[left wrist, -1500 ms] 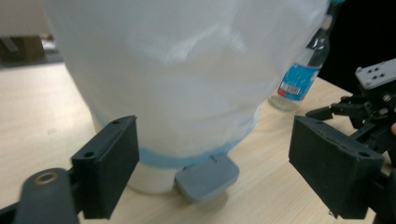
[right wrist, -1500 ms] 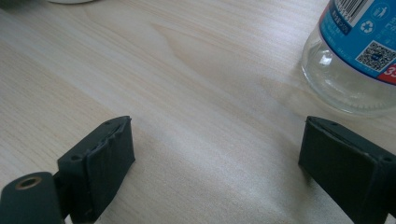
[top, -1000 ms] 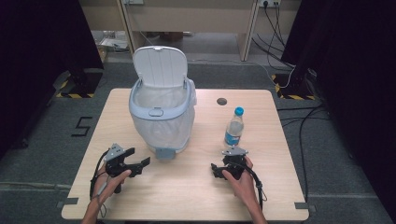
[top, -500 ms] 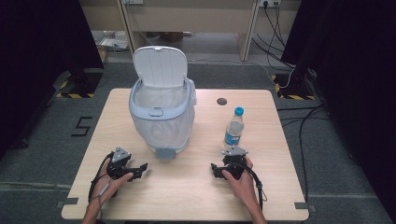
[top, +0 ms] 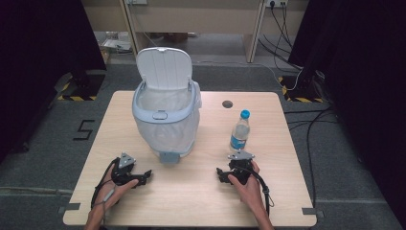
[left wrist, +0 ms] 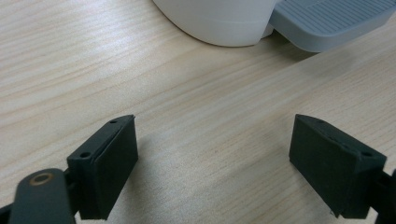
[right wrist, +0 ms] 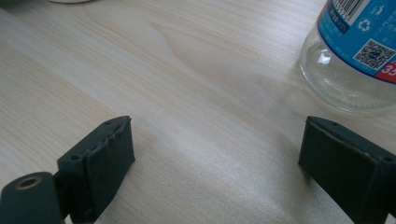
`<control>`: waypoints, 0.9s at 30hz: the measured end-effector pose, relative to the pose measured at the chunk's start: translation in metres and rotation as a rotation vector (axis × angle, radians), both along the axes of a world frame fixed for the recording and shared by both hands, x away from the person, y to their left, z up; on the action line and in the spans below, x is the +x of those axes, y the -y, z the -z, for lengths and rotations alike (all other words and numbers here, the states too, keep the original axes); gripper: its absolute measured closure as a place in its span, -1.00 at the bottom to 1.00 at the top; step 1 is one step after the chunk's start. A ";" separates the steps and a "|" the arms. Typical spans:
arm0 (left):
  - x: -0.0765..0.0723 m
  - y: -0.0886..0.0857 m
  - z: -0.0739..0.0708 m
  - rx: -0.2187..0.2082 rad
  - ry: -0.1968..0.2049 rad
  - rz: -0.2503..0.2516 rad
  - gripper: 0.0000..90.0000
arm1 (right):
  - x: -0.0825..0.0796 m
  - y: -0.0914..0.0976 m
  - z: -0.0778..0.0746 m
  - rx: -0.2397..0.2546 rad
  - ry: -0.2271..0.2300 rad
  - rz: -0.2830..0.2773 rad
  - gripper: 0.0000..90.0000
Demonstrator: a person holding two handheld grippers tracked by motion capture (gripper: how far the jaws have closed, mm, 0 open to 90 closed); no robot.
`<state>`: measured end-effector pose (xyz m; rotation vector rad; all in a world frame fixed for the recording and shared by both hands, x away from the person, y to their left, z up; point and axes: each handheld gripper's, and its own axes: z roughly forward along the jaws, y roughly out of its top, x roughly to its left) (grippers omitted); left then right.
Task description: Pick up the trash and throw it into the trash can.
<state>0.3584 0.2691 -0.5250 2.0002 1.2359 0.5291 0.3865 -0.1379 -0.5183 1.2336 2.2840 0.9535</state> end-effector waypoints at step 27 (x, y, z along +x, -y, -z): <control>0.000 0.000 0.000 -0.001 0.001 -0.001 -0.68 | 0.017 0.060 -0.034 0.138 0.252 0.190 -0.66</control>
